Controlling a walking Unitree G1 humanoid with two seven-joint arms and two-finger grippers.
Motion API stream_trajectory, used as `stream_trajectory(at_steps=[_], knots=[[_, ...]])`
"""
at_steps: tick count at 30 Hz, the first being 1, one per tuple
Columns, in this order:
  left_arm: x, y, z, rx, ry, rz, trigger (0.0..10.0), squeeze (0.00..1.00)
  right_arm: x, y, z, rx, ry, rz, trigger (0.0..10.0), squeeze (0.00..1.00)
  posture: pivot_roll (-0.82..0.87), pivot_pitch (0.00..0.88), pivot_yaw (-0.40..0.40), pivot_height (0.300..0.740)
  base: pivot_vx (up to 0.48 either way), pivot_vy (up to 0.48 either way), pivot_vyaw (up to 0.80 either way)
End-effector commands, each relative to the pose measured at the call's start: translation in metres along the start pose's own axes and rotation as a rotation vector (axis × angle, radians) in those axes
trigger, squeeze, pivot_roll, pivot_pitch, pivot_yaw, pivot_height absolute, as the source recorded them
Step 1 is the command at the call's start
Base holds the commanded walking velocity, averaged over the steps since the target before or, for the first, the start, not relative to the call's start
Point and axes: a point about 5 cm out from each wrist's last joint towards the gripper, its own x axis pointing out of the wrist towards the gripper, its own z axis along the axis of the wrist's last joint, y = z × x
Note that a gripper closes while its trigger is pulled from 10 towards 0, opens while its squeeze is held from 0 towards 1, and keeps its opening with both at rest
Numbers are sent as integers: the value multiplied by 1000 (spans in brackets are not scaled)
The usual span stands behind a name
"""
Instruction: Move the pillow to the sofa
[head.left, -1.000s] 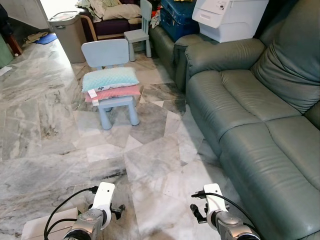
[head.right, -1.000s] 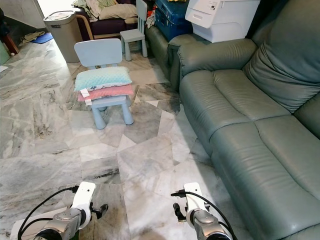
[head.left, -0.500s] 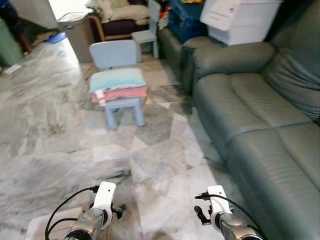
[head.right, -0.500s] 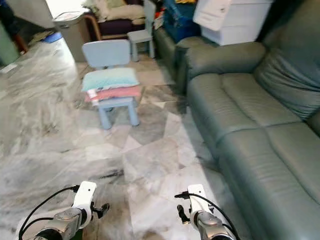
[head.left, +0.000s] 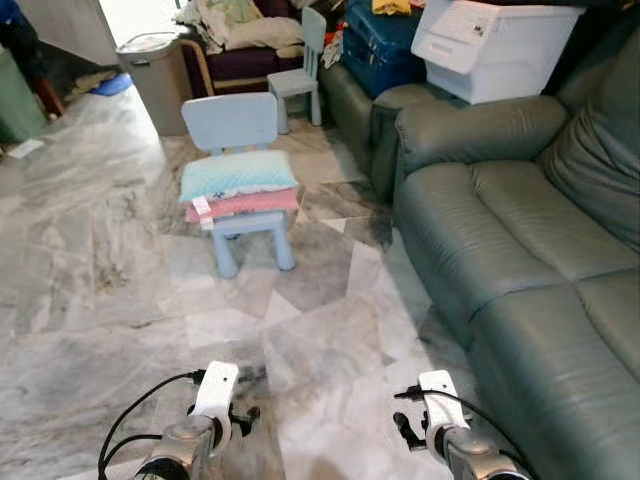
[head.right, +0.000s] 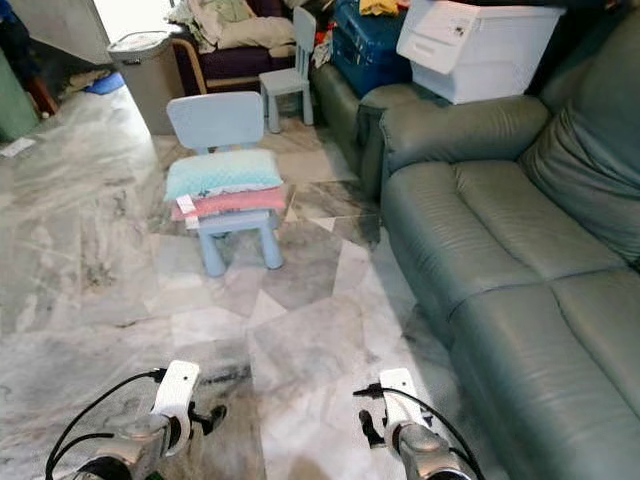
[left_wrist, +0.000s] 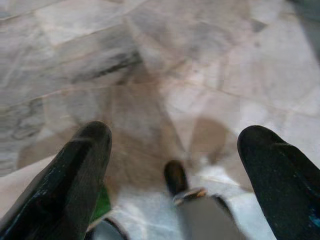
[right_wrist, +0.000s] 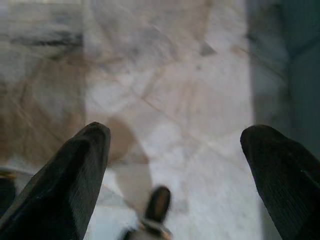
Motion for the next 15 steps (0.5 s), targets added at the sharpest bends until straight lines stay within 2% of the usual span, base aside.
stream_trajectory(at_steps=[1, 15], knots=[[-2, 9, -2, -7, 7, 22, 10000, 0, 2, 8, 6, -2, -19, 17, 10000, 0, -69, 0, 53, 740, 390, 277, 0], [-2, 8, -2, 27, 9, 19, 10000, 0, 1, 8, 6, -14, -23, 20, 10000, 0, -69, 0, 52, 740, 396, 271, 0]])
